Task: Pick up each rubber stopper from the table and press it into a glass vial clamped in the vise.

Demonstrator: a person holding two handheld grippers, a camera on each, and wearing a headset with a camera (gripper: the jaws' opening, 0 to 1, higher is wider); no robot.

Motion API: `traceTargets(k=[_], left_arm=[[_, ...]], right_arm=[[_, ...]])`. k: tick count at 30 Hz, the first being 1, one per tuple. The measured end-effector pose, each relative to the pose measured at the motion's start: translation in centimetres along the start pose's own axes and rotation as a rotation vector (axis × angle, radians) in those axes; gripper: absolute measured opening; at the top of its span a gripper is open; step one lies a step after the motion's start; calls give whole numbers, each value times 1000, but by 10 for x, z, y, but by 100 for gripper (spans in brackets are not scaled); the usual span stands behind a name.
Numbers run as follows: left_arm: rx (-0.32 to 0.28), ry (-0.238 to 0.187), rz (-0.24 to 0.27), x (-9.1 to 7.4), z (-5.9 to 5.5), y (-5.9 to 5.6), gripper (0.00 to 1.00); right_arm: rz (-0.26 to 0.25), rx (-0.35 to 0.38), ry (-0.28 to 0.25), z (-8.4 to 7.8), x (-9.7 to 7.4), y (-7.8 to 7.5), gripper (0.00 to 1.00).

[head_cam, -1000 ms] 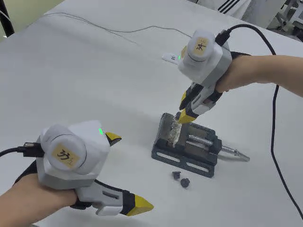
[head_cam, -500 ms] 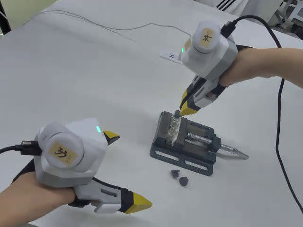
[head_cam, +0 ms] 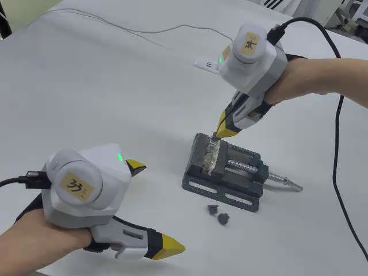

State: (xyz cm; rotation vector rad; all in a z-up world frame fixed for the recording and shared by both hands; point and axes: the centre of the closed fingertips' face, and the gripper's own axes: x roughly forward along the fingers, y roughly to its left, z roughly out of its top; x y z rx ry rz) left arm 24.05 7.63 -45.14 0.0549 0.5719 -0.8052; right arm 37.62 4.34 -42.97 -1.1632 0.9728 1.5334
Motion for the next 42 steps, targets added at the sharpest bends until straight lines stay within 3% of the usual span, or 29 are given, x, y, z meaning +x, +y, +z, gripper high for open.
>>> traceTargets(k=[9,13,18,21,28,35,36,37,39,42], left_arm=[[-10,-6,-6,2,0,4,92],[-18,-8,-2,3,1,7,92],[-33,-13,5,5,1,11,91],[-41,-13,7,7,1,12,91],[-50,-19,17,10,5,16,91],[-53,-15,19,12,6,16,90],[-53,-15,19,13,7,16,90],[-54,-15,18,12,7,16,90],[-53,-11,15,13,7,15,90],[-41,-6,10,14,10,13,90]], right_arm=[[11,-32,39,2,2,0,0],[29,36,33,2,2,-2,0],[30,26,34,2,3,-6,0],[46,99,33,1,3,-5,0],[55,113,63,0,4,-2,0],[57,65,73,-4,4,-1,0],[41,-1,68,-2,3,-2,0],[35,16,60,-2,3,1,0],[4,-24,63,-4,2,-6,0],[-13,-1,71,-4,3,-8,0]])
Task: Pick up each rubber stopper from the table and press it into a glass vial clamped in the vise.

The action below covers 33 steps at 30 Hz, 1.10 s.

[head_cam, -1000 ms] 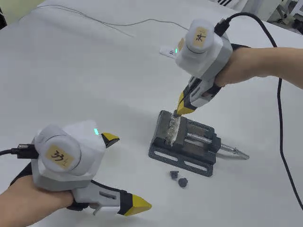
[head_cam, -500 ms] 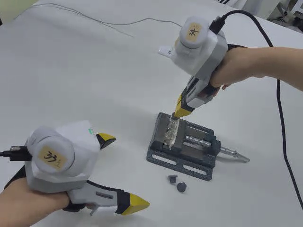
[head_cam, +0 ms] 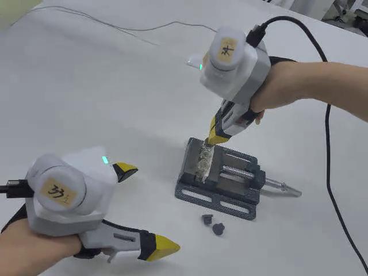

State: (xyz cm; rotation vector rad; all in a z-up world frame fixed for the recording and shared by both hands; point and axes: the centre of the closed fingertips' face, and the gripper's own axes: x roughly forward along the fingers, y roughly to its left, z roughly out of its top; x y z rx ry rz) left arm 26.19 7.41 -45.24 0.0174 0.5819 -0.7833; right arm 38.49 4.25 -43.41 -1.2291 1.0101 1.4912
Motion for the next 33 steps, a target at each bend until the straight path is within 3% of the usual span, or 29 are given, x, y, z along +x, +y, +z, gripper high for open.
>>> traceTargets(k=[1,7,8,10,13,18,20,21,24,28,33], left_arm=[[5,1,-2,0,2,-1,90],[23,-5,-3,-2,12,-4,90],[30,-6,0,-3,14,-4,90],[36,-9,3,-5,17,-4,90],[40,-18,9,-8,22,-4,90],[57,-14,6,-7,25,-8,90],[61,-15,3,-6,26,-10,91],[68,-13,-1,-6,26,-12,91],[76,-11,-4,-6,27,-14,91],[77,-16,-2,-8,29,-15,91],[85,-9,-2,-12,27,-17,91]], right_arm=[[-3,-25,2,0,0,-1,0],[15,50,52,1,0,2,0],[13,27,52,1,0,4,0],[16,77,33,0,0,4,0],[18,75,4,-1,-1,5,0],[-12,17,47,2,0,6,0],[0,62,47,2,0,3,0],[2,107,33,2,0,3,0],[-13,74,11,1,-1,6,0],[-51,113,-40,2,-1,5,0],[-92,98,-94,2,-3,9,0]])
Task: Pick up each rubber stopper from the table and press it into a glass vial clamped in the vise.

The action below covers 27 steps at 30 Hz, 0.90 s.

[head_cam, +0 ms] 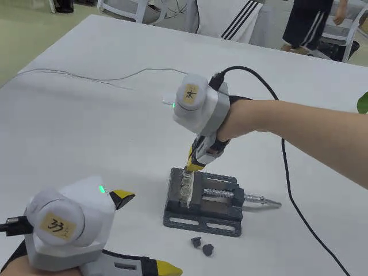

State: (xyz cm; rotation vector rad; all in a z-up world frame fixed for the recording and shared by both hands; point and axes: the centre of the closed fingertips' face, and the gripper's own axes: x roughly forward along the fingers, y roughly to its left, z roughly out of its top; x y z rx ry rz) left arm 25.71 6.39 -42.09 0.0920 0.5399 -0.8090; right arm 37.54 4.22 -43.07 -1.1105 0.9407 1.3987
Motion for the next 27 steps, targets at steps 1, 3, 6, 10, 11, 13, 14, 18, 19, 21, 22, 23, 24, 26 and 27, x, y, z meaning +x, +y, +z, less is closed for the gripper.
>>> traceTargets(k=[1,3,6,10,11,13,14,18,19,21,22,23,24,26,27], left_arm=[[-1,-1,0,-1,0,0,91],[0,-1,2,-2,0,-1,91],[2,0,2,-3,-1,-3,90],[1,-4,6,-6,-1,-3,90],[2,-4,7,-6,-1,-3,90],[0,-4,7,-8,-2,-4,90],[0,-3,8,-8,-2,-3,90],[0,-2,8,-11,-4,-3,90],[0,-1,7,-11,-4,-3,90],[1,2,9,-12,-5,-2,91],[1,2,8,-12,-5,-2,90],[2,1,9,-13,-5,-2,90],[2,1,8,-13,-5,-2,91],[4,1,8,-13,-5,-2,91],[5,0,8,-13,-4,-2,90]], right_arm=[[-5,-4,-3,3,2,-3,0],[-17,-13,-6,3,2,-2,0],[-29,-25,-4,4,1,0,0],[-39,-29,-5,4,1,1,0],[-40,-30,-5,5,1,0,0],[-45,-33,-8,5,1,-2,0],[-50,-32,-8,5,1,-3,0],[-59,-23,-20,3,-5,-4,25],[-61,-30,-37,4,-6,-3,27],[-50,-11,-48,1,-8,1,27],[-49,4,-55,0,-8,2,29],[-53,3,-57,-3,-8,3,32],[-54,0,-58,-5,-8,5,36],[-55,-7,-52,-12,-8,10,37],[-51,-11,-47,-16,-8,13,34]])
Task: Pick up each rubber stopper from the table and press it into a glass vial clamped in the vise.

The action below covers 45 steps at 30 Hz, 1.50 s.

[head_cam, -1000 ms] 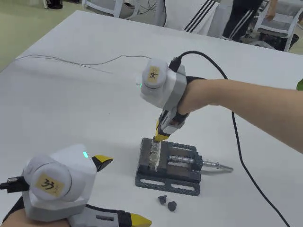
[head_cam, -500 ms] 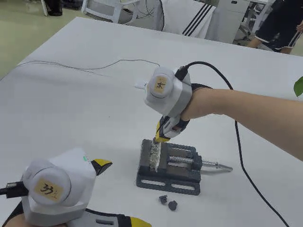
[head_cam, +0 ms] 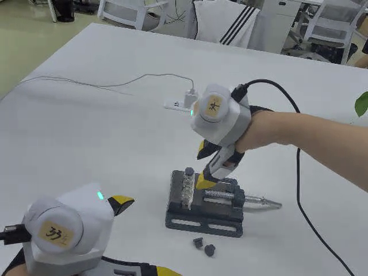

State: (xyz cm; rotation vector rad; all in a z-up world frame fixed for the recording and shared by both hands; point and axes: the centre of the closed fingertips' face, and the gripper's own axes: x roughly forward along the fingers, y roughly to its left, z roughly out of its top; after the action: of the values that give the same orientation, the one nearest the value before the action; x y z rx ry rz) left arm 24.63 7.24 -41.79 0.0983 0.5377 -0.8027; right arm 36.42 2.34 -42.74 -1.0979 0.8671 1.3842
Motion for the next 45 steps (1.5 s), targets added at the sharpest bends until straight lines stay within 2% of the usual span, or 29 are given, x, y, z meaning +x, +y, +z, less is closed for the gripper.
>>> traceTargets(k=[3,7,10,16,22,29,37,45], left_arm=[[5,3,-5,-1,0,-1,91],[10,5,-10,-1,1,-1,90],[14,7,-12,-1,2,-2,90],[23,12,-22,-2,2,-4,90],[25,12,-28,-3,1,-5,90],[21,13,-33,-3,-2,-8,90],[10,13,-34,-3,-7,-10,90],[-2,13,-31,-5,-11,-10,89]], right_arm=[[0,19,-5,-11,-1,8,38],[-7,39,-9,-21,-5,18,36],[-16,45,-30,-26,-8,28,37],[-12,111,-76,-37,-12,51,34],[1,203,-145,-39,-11,76,29],[14,273,-203,-37,2,101,21],[14,350,-248,-28,15,112,9],[11,383,-242,-31,27,116,3]])
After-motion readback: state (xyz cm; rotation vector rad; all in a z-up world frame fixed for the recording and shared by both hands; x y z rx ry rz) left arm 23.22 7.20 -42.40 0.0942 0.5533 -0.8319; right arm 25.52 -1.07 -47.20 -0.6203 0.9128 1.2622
